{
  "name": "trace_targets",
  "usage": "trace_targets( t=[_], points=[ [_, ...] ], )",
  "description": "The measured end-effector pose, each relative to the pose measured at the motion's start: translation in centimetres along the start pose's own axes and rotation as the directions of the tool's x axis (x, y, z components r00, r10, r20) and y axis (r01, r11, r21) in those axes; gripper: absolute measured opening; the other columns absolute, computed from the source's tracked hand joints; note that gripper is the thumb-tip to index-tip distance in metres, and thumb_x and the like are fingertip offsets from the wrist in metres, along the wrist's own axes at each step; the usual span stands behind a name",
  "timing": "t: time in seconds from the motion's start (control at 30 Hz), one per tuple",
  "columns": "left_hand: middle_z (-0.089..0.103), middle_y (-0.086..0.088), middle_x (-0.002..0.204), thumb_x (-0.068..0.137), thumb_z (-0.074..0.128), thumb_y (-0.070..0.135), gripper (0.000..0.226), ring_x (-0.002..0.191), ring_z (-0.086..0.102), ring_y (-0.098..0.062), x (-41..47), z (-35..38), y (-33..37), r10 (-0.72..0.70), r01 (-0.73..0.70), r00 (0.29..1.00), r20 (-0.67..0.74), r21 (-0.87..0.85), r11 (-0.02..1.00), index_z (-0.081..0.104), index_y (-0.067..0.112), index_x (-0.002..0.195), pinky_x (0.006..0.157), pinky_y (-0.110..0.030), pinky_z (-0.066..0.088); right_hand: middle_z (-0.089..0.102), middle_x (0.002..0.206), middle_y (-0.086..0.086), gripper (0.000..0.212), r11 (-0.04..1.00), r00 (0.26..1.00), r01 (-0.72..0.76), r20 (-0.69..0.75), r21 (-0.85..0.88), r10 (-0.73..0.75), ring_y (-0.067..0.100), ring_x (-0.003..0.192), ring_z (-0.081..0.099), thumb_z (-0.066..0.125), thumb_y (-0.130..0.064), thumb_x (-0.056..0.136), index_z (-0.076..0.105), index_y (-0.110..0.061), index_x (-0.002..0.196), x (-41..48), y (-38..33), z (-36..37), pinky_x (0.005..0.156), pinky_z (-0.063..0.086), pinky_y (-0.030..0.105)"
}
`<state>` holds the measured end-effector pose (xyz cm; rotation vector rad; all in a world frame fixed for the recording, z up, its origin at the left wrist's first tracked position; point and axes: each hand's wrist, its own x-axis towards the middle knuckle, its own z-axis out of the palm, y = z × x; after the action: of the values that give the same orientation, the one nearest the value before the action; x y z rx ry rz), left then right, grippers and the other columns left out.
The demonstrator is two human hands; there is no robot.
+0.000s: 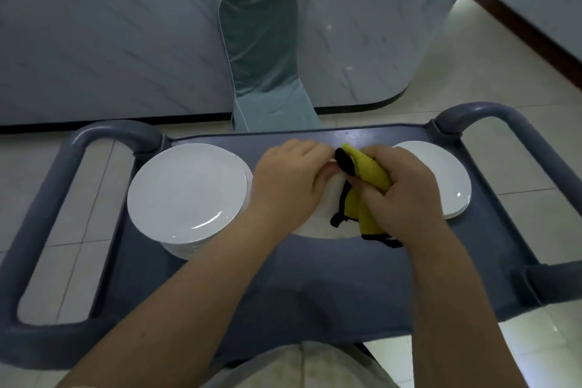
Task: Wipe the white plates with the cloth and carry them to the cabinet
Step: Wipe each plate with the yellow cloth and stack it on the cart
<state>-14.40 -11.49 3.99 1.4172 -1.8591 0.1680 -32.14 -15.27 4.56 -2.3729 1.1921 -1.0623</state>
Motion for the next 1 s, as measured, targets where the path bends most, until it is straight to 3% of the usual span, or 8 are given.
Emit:
trace_targets(
  t=[0.2,0.43,0.53,0.6,0.67,0.77,0.9,1.0],
  points=[
    [0.066,0.012,0.074,0.090,0.062,0.034,0.014,0.071,0.058,-0.008,0.9,0.5,0.1,-0.408,0.398,0.908,-0.099,-0.105,0.911,0.069,0.027,0.079,0.058,-0.030,0.045,0.064,0.085,-0.019,0.020,0.965,0.972,-0.170,0.198,0.200,0.130,0.004,0.082,0.059,0.067,-0.045,0.079,0.062,-0.039,0.097,3.3,1.7,-1.3,0.068,0.048,0.027],
    [0.050,0.010,0.062,0.095,0.055,0.038,0.033,0.059,0.043,-0.009,-3.0,5.2,0.2,-0.997,0.747,0.073,-0.032,-0.660,0.076,0.053,0.020,0.069,0.064,-0.030,0.040,0.071,0.090,-0.007,0.015,0.496,0.730,-0.659,0.320,0.566,0.605,0.019,0.092,0.068,0.076,-0.027,0.082,0.067,-0.028,0.095,-0.9,8.4,2.6,0.075,0.056,0.036],
    [0.052,0.017,0.076,0.097,0.048,0.041,0.020,0.073,0.046,-0.008,-3.6,5.9,1.9,-0.889,0.770,0.427,-0.165,-0.448,0.453,0.051,0.026,0.085,0.073,-0.030,0.036,0.068,0.084,-0.016,0.011,0.630,0.830,-0.545,0.246,0.554,0.501,0.004,0.081,0.064,0.073,-0.033,0.082,0.065,-0.037,0.088,-0.8,9.3,1.5,0.070,0.048,0.025],
    [0.059,0.013,0.093,0.095,0.050,0.040,0.020,0.090,0.048,-0.016,-1.9,5.2,2.7,-0.583,0.582,0.794,-0.172,-0.063,0.811,0.058,0.025,0.104,0.080,-0.032,0.035,0.065,0.082,-0.019,0.010,0.798,0.928,-0.372,0.221,0.475,0.301,0.002,0.078,0.061,0.068,-0.038,0.081,0.063,-0.042,0.089,0.4,9.5,-0.2,0.068,0.046,0.018],
    [0.065,-0.003,0.090,0.093,0.050,0.036,0.029,0.084,0.056,-0.028,0.8,5.2,3.9,-0.305,0.304,0.952,-0.018,0.128,0.944,0.064,0.012,0.099,0.074,-0.039,0.044,0.064,0.081,-0.015,0.012,0.942,0.979,-0.097,0.199,0.322,0.033,0.009,0.076,0.059,0.062,-0.042,0.083,0.064,-0.035,0.093,1.5,9.0,-1.7,0.067,0.047,0.026],
    [0.068,-0.007,0.080,0.092,0.051,0.029,0.029,0.072,0.061,-0.032,3.6,4.8,5.9,-0.150,0.147,0.989,0.005,0.153,0.977,0.070,0.008,0.088,0.056,-0.039,0.047,0.066,0.084,-0.007,0.029,0.971,0.976,0.143,0.136,0.189,-0.170,0.018,0.077,0.058,0.056,-0.045,0.085,0.067,-0.022,0.099,3.0,8.3,-3.5,0.067,0.049,0.037],
    [0.069,0.005,0.078,0.088,0.062,0.032,0.018,0.075,0.059,-0.017,4.6,3.6,6.3,-0.264,0.290,0.953,-0.152,0.190,0.938,0.072,0.019,0.084,0.058,-0.026,0.037,0.066,0.088,-0.018,0.023,0.934,0.986,0.015,0.149,0.357,-0.073,0.005,0.082,0.061,0.064,-0.047,0.080,0.063,-0.037,0.101,4.1,8.7,-4.7,0.069,0.048,0.021],
    [0.064,0.011,0.069,0.090,0.057,0.040,0.019,0.066,0.056,-0.005,3.3,3.0,5.3,-0.677,0.659,0.683,-0.275,-0.168,0.733,0.067,0.028,0.078,0.059,-0.025,0.043,0.068,0.093,-0.022,0.023,0.755,0.934,-0.330,0.313,0.566,0.174,-0.003,0.086,0.063,0.074,-0.043,0.078,0.063,-0.045,0.098,3.3,9.9,-3.9,0.069,0.048,0.011]
  ],
)
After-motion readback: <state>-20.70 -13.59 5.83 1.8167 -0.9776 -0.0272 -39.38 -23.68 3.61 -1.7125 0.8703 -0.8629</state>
